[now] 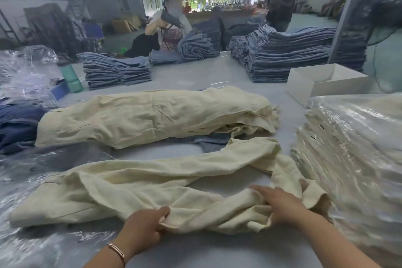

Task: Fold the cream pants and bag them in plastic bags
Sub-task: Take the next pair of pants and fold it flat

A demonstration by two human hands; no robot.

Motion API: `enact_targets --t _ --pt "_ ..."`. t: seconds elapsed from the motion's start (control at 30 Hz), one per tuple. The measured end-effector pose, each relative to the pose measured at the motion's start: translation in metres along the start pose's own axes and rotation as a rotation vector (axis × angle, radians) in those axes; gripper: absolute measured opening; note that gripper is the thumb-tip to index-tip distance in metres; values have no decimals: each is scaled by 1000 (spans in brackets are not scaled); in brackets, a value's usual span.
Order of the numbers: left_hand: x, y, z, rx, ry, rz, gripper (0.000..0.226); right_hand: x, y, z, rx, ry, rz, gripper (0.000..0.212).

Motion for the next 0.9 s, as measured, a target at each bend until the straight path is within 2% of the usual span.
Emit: enact_targets --t 0.07,0.1,0.17,0.23,0.27,0.3,0.4,0.43,0.47,0.5,0.53,0.57,0.6,0.67,0.7,0.73,0.77,0.83,0.87,0.9 --pt "-13 17 0 -56 -56 30 43 15 -5 -1 50 179 -11 94" --pt "-22 25 -1 -85 -99 29 45 17 -7 -1 63 239 -37 94" --pt "-41 37 -7 -133 -199 -26 46 23 -1 -4 48 369 -89 70" --pt "-65 41 -18 -157 -326 -98 50 20 10 -2 16 357 -191 37" --pt "-76 41 -24 -145 -389 -100 48 8 14 0 40 247 -219 26" --pt "-85 39 -31 -111 -444 -68 45 -13 15 3 84 52 -213 18" --pt "-104 18 -48 39 -649 39 45 -100 7 -22 202 -758 53 13" --pt "-103 10 -51 79 -680 58 49 -115 1 -36 194 -961 140 16" --pt "-99 1 -53 115 -689 70 53 -121 -7 -49 203 -1078 203 19" --pt "-88 -7 -54 157 -652 64 58 -119 -14 -54 232 -1089 240 20" --pt "-73 -16 -52 210 -568 49 64 -109 -20 -56 269 -1048 239 21" --pt "-55 -23 -49 258 -454 10 70 -93 -24 -51 306 -925 146 26" --pt "-34 -25 -46 255 -296 -38 76 -71 -29 -42 351 -724 -12 34" --pt "-2 -17 -38 116 -1 -128 75 -19 -49 -37 466 -291 -169 45" --pt "9 -14 -36 50 111 -187 70 -1 -61 -41 548 -117 -146 45" --pt "14 -13 -33 -1 200 -238 63 8 -68 -46 600 -22 -66 43" --pt "13 -16 -29 -31 245 -293 55 7 -71 -51 631 2 26 41" --pt "5 -25 -16 -46 207 -330 71 -10 -76 -54 631 -110 156 44" --pt "-2 -29 -10 -46 154 -277 73 -19 -80 -53 635 -188 190 53" --pt "-7 -31 -3 -52 80 -221 65 -27 -84 -53 642 -263 157 63"
Point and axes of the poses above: each hand's wrist, its own z-axis towards the middle knuckle, its own x-axis out of the palm, y = z × x, the point moved 9 cm from there along z, towards the middle knuckle, and after that the axes turned 5 degrees about x, right-handed, at the moved point
